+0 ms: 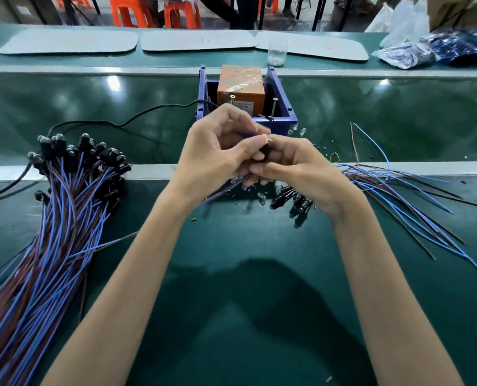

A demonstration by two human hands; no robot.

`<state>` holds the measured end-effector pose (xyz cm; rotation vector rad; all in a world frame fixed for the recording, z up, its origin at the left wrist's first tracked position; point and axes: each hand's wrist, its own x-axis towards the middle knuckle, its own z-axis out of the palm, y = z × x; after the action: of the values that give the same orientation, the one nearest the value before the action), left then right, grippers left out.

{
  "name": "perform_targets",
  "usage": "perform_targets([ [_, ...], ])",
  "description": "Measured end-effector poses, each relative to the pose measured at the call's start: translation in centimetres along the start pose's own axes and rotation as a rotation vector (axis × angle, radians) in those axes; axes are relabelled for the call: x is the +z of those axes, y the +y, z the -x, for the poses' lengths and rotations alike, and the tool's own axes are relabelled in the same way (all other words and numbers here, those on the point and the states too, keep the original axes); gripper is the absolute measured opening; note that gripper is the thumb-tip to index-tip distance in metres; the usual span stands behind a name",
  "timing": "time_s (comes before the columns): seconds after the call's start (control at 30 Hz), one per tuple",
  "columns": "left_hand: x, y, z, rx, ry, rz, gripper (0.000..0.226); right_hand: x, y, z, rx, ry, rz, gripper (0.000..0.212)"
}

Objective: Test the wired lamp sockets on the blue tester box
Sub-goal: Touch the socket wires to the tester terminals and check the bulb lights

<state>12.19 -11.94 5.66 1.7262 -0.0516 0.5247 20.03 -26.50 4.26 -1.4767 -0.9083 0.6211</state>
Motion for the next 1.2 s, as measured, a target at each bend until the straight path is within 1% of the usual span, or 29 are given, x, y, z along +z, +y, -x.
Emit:
perform_targets([
  [0.07,0.0,0.3,-0.1,0.013,0.060,0.036,0.012,-0.2,0.0,-0.1,-0.005,0.063,-0.035,0.016],
  [0.1,-0.2,0.4,-0.2,-0.017,0.048,0.107,0.008,-0.3,-0.1,-0.1,-0.015,0.113,-0.044,0.015],
  [0.13,-0.4,0.5,-0.2,-0.084,-0.022,0.182,0.011,-0.4,-0.2,-0.1,-0.039,0.176,-0.034,0.013],
  [0.17,-0.7,0.6,-0.2,-0.173,-0.149,0.214,0.020,-0.6,-0.4,-0.2,-0.069,0.250,-0.008,0.011],
  [0.23,-1.1,0.4,0.0,-0.375,-0.457,0.078,0.045,-0.9,-0.7,-0.2,-0.114,0.415,0.039,0.010],
  [0.27,-0.9,0.1,0.0,-0.490,-0.545,-0.006,0.061,-1.2,-0.9,-0.2,-0.129,0.492,0.026,0.010],
  [0.3,-0.5,-0.3,0.0,-0.599,-0.547,-0.051,0.074,-1.4,-1.0,-0.1,-0.138,0.549,-0.020,0.009],
  [0.33,0.0,-0.7,-0.2,-0.683,-0.472,-0.036,0.081,-1.6,-1.2,0.0,-0.141,0.583,-0.085,0.009],
  [0.4,1.1,-1.5,-0.8,-0.754,-0.180,0.138,0.077,-1.8,-1.6,0.2,-0.146,0.596,-0.201,0.009],
  [0.47,1.7,-2.1,-1.2,-0.784,0.117,0.467,0.067,-2.0,-1.9,0.5,-0.156,0.582,-0.269,0.011],
  [0.5,1.7,-2.3,-1.2,-0.786,0.234,0.635,0.063,-2.1,-2.0,0.6,-0.165,0.573,-0.292,0.011],
  [0.57,1.7,-2.6,-1.1,-0.777,0.414,0.884,0.050,-2.3,-2.2,0.8,-0.182,0.542,-0.322,0.012],
  [0.6,1.6,-2.6,-1.0,-0.765,0.491,0.962,0.044,-2.4,-2.3,0.9,-0.186,0.523,-0.323,0.012],
  [0.67,1.4,-2.4,-1.0,-0.724,0.613,1.017,0.031,-2.4,-2.4,0.9,-0.186,0.489,-0.300,0.012],
  [0.7,1.5,-2.4,-1.1,-0.705,0.651,1.016,0.025,-2.4,-2.4,0.9,-0.184,0.483,-0.283,0.012],
  [0.73,1.5,-2.3,-1.1,-0.689,0.674,1.011,0.024,-2.3,-2.4,0.9,-0.180,0.483,-0.269,0.012],
  [0.87,1.6,-2.1,-1.2,-0.638,0.691,0.987,0.040,-2.3,-2.6,0.7,-0.167,0.505,-0.241,0.015],
  [0.97,1.8,-1.8,-1.0,-0.553,0.730,0.978,0.032,-2.3,-2.5,0.7,-0.128,0.523,-0.213,0.018],
  [1.03,2.0,-1.7,-0.9,-0.497,0.724,0.935,0.025,-2.3,-2.5,0.7,-0.103,0.521,-0.180,0.020],
  [1.1,2.1,-1.6,-0.8,-0.458,0.694,0.865,0.031,-2.3,-2.4,0.8,-0.091,0.514,-0.157,0.019],
  [1.2,2.1,-1.6,-0.8,-0.402,0.587,0.668,0.052,-2.3,-2.4,0.9,-0.074,0.563,-0.115,0.014],
])
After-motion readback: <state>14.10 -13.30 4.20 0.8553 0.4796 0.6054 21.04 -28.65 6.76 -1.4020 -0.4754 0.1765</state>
